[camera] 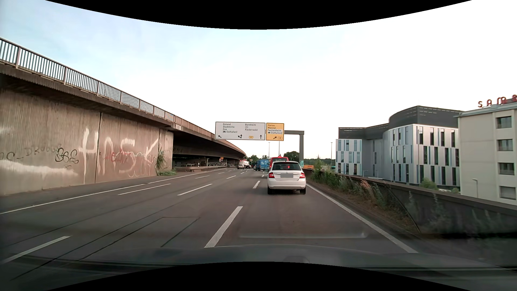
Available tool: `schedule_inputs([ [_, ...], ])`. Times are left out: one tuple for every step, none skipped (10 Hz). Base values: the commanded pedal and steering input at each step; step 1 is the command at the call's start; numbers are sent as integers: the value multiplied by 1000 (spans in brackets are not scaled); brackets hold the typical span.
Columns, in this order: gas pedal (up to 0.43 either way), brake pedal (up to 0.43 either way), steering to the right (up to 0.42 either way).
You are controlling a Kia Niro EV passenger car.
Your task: Follow the waypoints while adhering to traffic rules and regulations
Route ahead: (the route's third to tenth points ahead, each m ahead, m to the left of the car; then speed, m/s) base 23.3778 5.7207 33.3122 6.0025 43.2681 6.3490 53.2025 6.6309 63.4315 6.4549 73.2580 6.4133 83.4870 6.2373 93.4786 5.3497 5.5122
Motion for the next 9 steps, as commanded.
schedule_inputs([
  [118, 0, -32],
  [98, 0, -33],
  [79, 0, -33],
  [67, 0, -34],
  [59, 0, -34],
  [59, 0, -34],
  [59, 0, -34],
  [47, 0, -34],
  [47, 0, -34],
])
